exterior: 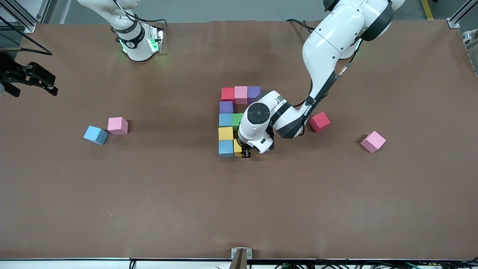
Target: Arrange 11 blocks into digit 3
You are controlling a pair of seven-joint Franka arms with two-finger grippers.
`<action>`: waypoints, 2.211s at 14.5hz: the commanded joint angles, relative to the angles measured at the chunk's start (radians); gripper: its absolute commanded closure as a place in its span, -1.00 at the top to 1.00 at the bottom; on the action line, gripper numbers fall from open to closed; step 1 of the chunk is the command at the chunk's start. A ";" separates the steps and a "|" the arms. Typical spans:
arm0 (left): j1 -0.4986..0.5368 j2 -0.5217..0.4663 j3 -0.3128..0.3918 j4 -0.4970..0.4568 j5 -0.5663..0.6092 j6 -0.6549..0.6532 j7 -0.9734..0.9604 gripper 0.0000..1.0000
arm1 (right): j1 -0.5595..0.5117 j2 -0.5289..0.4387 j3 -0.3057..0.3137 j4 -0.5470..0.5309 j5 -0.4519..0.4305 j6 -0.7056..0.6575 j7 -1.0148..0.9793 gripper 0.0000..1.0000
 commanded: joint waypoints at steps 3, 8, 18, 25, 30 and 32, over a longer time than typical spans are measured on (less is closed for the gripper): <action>-0.007 0.027 0.003 0.038 -0.023 0.001 0.028 -0.40 | -0.017 0.005 0.011 0.013 0.006 0.001 -0.003 1.00; -0.008 0.031 0.005 0.043 -0.017 0.001 0.081 0.99 | -0.017 0.005 0.011 0.013 0.010 0.002 -0.003 1.00; 0.006 -0.139 -0.001 0.021 -0.015 -0.153 0.087 1.00 | 0.052 0.022 -0.030 0.011 0.000 0.015 -0.003 1.00; 0.134 -0.425 -0.006 -0.248 -0.018 -0.221 0.326 1.00 | 0.092 0.021 -0.120 0.020 0.003 0.008 -0.017 1.00; 0.246 -0.567 -0.007 -0.483 -0.020 -0.223 0.561 1.00 | 0.086 0.019 -0.121 0.033 -0.003 0.002 -0.112 1.00; 0.274 -0.617 -0.007 -0.557 -0.021 -0.221 0.610 1.00 | 0.075 0.018 -0.123 0.034 -0.003 0.004 -0.094 1.00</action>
